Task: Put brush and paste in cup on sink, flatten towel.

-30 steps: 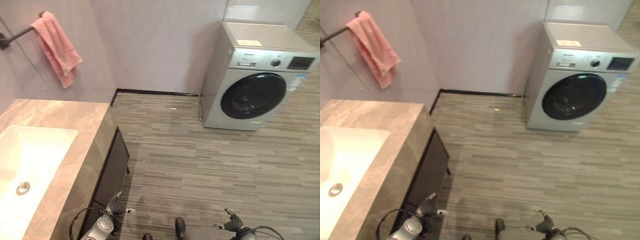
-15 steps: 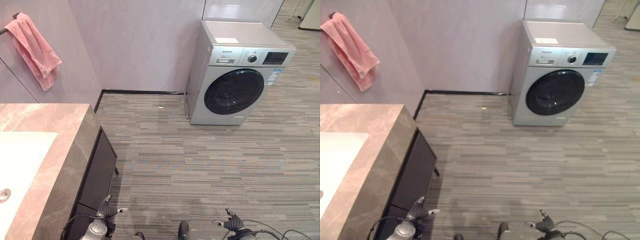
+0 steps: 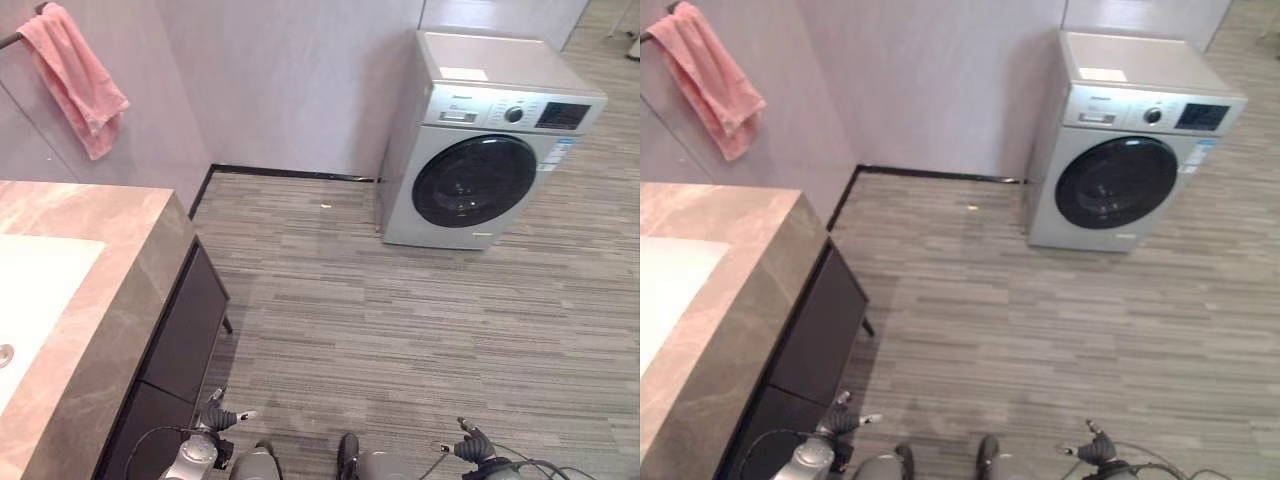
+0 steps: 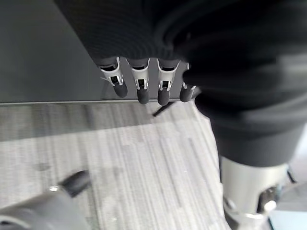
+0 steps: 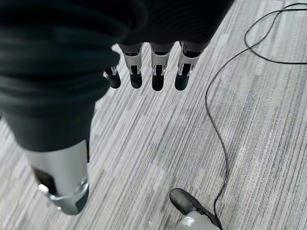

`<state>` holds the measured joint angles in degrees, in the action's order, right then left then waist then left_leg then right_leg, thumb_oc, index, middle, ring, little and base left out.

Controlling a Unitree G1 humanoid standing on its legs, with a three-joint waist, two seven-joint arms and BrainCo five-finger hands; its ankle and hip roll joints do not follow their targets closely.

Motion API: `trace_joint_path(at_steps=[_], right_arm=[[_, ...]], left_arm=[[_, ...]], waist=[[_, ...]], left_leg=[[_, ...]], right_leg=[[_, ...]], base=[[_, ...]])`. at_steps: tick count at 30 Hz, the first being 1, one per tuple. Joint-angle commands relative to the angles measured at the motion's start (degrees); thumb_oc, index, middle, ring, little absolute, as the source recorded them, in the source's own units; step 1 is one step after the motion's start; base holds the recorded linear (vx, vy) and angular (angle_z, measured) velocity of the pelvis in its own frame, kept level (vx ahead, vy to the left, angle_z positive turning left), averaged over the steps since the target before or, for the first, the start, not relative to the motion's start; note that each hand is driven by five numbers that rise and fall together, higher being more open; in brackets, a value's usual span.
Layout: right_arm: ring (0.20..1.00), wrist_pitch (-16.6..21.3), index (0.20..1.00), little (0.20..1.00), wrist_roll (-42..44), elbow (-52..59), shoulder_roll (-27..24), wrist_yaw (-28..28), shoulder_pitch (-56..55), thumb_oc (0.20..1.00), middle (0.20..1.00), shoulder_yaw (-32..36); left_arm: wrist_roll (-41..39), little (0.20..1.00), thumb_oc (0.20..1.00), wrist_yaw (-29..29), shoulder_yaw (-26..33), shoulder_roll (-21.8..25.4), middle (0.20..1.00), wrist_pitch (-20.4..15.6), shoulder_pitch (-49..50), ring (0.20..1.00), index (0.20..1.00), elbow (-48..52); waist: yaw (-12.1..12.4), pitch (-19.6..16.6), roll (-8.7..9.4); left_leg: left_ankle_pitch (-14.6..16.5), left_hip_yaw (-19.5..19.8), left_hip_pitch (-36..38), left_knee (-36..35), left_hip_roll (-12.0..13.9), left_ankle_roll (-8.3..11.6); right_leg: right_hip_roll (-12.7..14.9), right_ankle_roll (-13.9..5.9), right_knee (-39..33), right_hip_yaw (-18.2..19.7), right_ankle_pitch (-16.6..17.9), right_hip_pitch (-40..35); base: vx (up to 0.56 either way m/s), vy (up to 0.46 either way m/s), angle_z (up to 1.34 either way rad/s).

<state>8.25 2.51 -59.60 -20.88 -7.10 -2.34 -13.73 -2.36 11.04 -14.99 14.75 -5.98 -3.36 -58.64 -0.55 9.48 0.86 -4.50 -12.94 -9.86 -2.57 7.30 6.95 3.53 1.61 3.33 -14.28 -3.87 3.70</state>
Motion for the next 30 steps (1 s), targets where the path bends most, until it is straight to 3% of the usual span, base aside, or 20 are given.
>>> trace_joint_path(at_steps=[1,5,7,9,10,11,12,13,14,15,16,17,18,20,22,24,27,30], right_arm=[[1.0,0.73,1.0,1.0,-0.66,1.62,-1.82,-1.47,1.0,1.0,1.0,-1.18],[1.0,0.34,1.0,1.0,-1.11,1.17,-0.71,-0.57,1.27,1.0,1.0,-1.97],[1.0,0.34,1.0,1.0,-0.69,0.67,0.09,-0.44,1.19,1.0,1.0,-1.18],[1.0,0.26,1.0,1.0,-1.07,0.57,0.73,-0.34,1.18,1.0,1.0,-1.11],[1.0,0.25,1.0,1.0,-1.07,0.56,0.72,-0.34,1.2,1.0,1.0,-1.1],[1.0,0.18,1.0,1.0,-1.75,1.11,0.98,-0.22,1.03,1.0,1.0,-1.17],[1.0,0.27,1.0,1.0,-1.79,1.64,0.9,-0.4,0.85,1.0,1.0,-0.96],[1.0,0.35,1.0,1.0,-1.49,3.23,0.97,-0.86,1.08,1.0,1.0,-0.76],[1.0,0.32,1.0,1.0,-1.49,3.26,0.94,-0.85,1.12,1.0,1.0,-0.75],[1.0,0.44,1.0,1.0,-1.05,4.21,0.76,-1.06,1.05,1.0,1.0,-0.51],[1.0,0.52,1.0,1.0,-0.38,5.37,0.53,-1.0,1.18,1.0,1.0,-0.5],[1.0,0.74,1.0,1.0,-0.31,6.42,0.45,-0.54,0.9,1.0,1.0,-0.82],[1.0,0.89,1.0,1.0,-0.78,7.16,0.52,-0.09,0.19,1.0,1.0,-0.93],[1.0,1.02,1.0,1.0,-0.96,7.2,0.22,-0.15,0.07,1.0,1.0,-1.0],[1.0,1.08,1.0,1.0,-1.11,7.62,-0.24,-0.34,-0.02,1.0,1.0,-0.88],[1.0,0.8,1.0,1.0,-1.62,8.24,-0.46,-0.45,0.11,1.0,1.0,-0.56],[1.0,0.18,1.0,1.0,-3.09,8.65,-1.07,0.02,-0.68,1.0,1.0,0.0],[1.0,0.17,1.0,1.0,-2.89,8.03,-1.24,0.67,-1.69,1.0,1.0,0.18]], left_arm=[[-1.14,1.0,1.0,1.9,2.19,1.31,1.0,-1.87,-0.49,1.0,1.0,2.97],[-1.1,1.0,1.0,1.9,3.18,1.94,1.0,-1.91,0.9,1.0,1.0,2.81],[-0.71,1.0,1.0,1.6,2.95,2.48,1.0,-1.96,1.3,1.0,1.0,2.66],[0.45,1.0,1.0,1.47,2.47,3.09,1.0,-1.86,1.41,1.0,1.0,2.72],[0.45,1.0,1.0,1.47,2.47,3.07,1.0,-1.86,1.4,1.0,1.0,2.72],[2.03,1.0,1.0,1.3,1.83,3.68,1.0,-1.45,1.29,1.0,1.0,2.88],[3.2,1.0,1.0,1.15,1.34,4.21,1.0,-1.2,0.94,1.0,1.0,3.12],[3.75,1.0,1.0,1.28,0.75,4.95,1.0,-0.85,0.53,1.0,1.0,3.96],[3.76,1.0,1.0,1.27,0.77,4.94,1.0,-0.84,0.48,1.0,1.0,3.96],[4.17,1.0,1.0,1.29,0.49,5.23,1.0,-0.6,0.45,1.0,1.0,4.11],[4.74,1.0,1.0,1.16,0.22,5.31,1.0,-0.57,0.16,1.0,1.0,4.18],[5.41,1.0,1.0,1.05,-0.05,5.56,1.0,-0.6,-0.42,1.0,1.0,3.89],[7.18,1.0,1.0,1.59,-0.19,6.06,1.0,-0.75,-0.69,1.0,1.0,3.15],[7.45,1.0,1.0,1.73,-0.43,5.96,1.0,-0.82,-0.62,1.0,1.0,2.94],[7.28,1.0,1.0,1.82,-0.1,5.79,1.0,-0.82,-0.92,1.0,1.0,2.45],[7.06,1.0,1.0,2.18,0.71,5.58,1.0,-1.09,-1.82,1.0,1.0,1.62],[7.21,1.0,1.0,2.31,1.12,5.1,1.0,-1.29,-1.44,1.0,1.0,1.04],[6.22,1.0,1.0,2.1,1.31,4.11,1.0,-1.35,-0.66,1.0,1.0,0.84]], waist=[[0.98,-1.17,-0.59],[2.4,-2.9,-0.27],[3.0,-3.29,0.77],[3.33,-3.42,1.59],[3.46,-3.55,1.47],[3.36,-3.1,1.9],[3.03,-2.71,1.53],[1.71,-0.43,-0.02],[1.79,-0.35,0.11],[0.94,0.55,-0.84],[-0.23,1.39,-1.19],[-1.07,1.83,-1.05],[-1.13,1.6,-0.73],[-1.8,1.71,-0.71],[-3.02,2.58,0.14],[-3.66,2.72,0.87],[-4.21,1.76,1.24],[-4.05,-0.35,1.37]], left_leg=[[-10.41,0.62,-4.13,-1.88,2.21,-0.96],[-9.03,1.91,-3.62,0.69,0.73,-2.33],[-6.15,1.66,-4.67,5.28,-1.3,-3.99],[-3.38,0.94,-3.69,6.66,-3.82,-6.19],[-3.44,0.87,-3.84,6.64,-3.66,-6.19],[-1.21,0.64,-2.03,7.03,-6.27,-8.4],[-0.37,1.06,-0.71,6.77,-7.24,-9.42],[0.53,2.22,2.08,6.34,-7.55,-10.99],[0.54,2.09,2.07,6.36,-7.68,-11.02],[1.05,2.83,3.01,6.17,-7.57,-11.32],[1.52,3.85,4.48,5.66,-7.73,-11.57],[2.23,4.16,6.26,5.25,-8.36,-11.63],[4.38,2.67,8.66,5.29,-9.14,-11.48],[5.13,3.25,9.63,5.24,-9.53,-11.22],[7.05,5.19,12.31,5.55,-10.81,-10.54],[8.54,5.88,14.59,5.52,-11.03,-9.44],[9.52,8.1,18.33,4.86,-10.54,-8.21],[10.17,10.12,21.1,4.44,-9.71,-7.34]], right_leg=[[1.54,-6.39,-0.09,2.94,0.33,-9.71],[2.96,-7.11,1.74,5.68,-2.26,-12.37],[5.39,-8.13,4.91,6.61,-1.33,-12.21],[8.1,-9.02,11.07,7.61,3.16,-9.91],[7.95,-8.99,10.99,7.74,3.33,-9.7],[9.67,-9.67,20.03,9.24,11.5,-6.65],[9.5,-9.63,24.86,10.89,16.15,-4.34],[8.68,-9.24,34.59,12.14,20.27,1.17],[8.81,-9.29,35.03,12.37,20.08,1.43],[6.96,-9.22,37.97,13.4,19.5,3.79],[3.49,-8.51,40.83,15.34,15.83,8.24],[2.23,-7.84,38.86,15.09,13.25,10.76],[6.82,-7.56,30.92,8.81,11.56,11.19],[6.05,-7.71,27.12,8.15,11.05,12.22],[4.83,-8.94,16.38,9.12,12.66,14.27],[6.73,-10.74,4.05,7.59,16.5,14.37],[7.59,-12.55,-0.07,8.84,19.4,14.64],[6.56,-11.71,0.54,8.55,18.85,12.43]], base=[[0.34,0.136,-0.09],[0.42,0.17,-0.54],[0.4,0.222,-0.48],[0.29,0.22,-0.27],[0.28,0.289,-0.15],[0.27,0.313,-0.16],[0.39,0.519,-0.12],[0.2,0.321,-0.09],[0.18,0.271,0.18],[0.15,0.109,0.54],[0.29,0.165,0.37],[0.47,0.177,0.27],[0.38,0.13,-0.03],[0.29,0.027,0.01],[0.39,-0.075,0.06],[0.42,-0.112,0.22],[0.5,-0.134,0.49],[0.43,-0.157,0.59]])
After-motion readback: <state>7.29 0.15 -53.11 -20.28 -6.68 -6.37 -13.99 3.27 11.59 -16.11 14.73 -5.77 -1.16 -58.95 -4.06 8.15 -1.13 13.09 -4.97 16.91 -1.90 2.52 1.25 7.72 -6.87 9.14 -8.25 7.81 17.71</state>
